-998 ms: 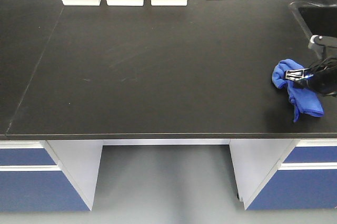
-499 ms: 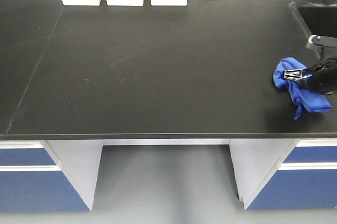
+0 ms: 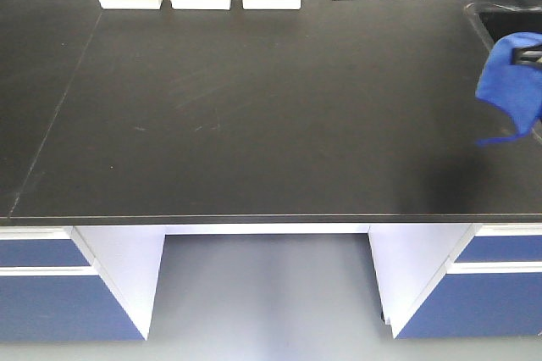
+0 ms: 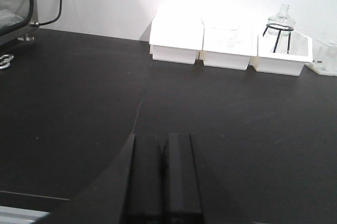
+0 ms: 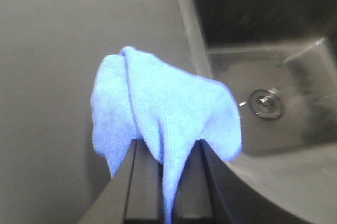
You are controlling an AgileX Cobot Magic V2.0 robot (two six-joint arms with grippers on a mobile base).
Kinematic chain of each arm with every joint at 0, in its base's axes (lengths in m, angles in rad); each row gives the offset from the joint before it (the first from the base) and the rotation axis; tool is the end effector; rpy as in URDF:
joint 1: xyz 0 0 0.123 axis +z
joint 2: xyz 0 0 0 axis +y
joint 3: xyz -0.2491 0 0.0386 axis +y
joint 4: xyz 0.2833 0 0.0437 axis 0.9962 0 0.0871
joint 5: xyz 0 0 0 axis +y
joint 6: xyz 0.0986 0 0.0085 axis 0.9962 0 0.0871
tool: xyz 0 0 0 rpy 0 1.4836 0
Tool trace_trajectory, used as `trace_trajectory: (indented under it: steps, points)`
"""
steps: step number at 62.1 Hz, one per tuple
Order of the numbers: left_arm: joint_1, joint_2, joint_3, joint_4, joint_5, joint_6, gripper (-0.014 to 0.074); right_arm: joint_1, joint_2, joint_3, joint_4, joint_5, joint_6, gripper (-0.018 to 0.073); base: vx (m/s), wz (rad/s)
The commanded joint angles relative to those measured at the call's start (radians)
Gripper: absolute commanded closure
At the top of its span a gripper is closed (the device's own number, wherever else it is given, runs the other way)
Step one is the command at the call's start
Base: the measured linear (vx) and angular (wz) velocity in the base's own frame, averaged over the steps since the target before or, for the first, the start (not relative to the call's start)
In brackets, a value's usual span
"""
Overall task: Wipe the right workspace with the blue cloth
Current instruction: 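Lift the blue cloth off the bench with the right gripper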
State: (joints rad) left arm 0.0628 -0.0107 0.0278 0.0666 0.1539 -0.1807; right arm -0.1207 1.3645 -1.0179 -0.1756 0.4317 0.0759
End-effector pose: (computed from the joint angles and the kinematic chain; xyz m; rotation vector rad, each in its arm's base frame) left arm 0.1328 0.0094 0.1894 -0.1545 1.6471 -0.0312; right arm 0.3410 -0.0487 0.2570 0.0808 2.2595 -0.1918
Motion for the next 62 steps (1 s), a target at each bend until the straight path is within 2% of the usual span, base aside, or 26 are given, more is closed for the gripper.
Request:
trace_trajectory:
  steps: [1,9,17,29,36,62]
  points:
    - [-0.004,-0.018,0.032,0.0,-0.086,-0.008,0.0602,0.04,-0.12,-0.025,0.034,0.025,-0.098,0.0559,0.0,0.0]
    - [-0.004,-0.018,0.032,0.0,-0.086,-0.008,0.0602,0.099,-0.231,-0.025,0.125,0.053,-0.139,0.0559,0.0,0.0]
    - [-0.004,-0.018,0.032,0.0,-0.086,-0.008,0.0602,0.115,-0.335,0.031,0.19,0.058,-0.165,0.0559,0.0,0.0]
    - [-0.004,-0.018,0.032,0.0,-0.086,-0.008,0.0602,0.114,-0.535,0.291,0.176,-0.042,-0.173,0.0559,0.0,0.0]
    - [-0.004,-0.018,0.032,0.0,-0.086,-0.008,0.0602,0.114,-0.641,0.386,0.176,-0.064,-0.173,0.0559,0.0,0.0]
    - [-0.004,-0.018,0.032,0.0,-0.086,-0.008,0.0602,0.114,-0.871,0.429,0.176,-0.022,-0.173,0.0559,0.0,0.0]
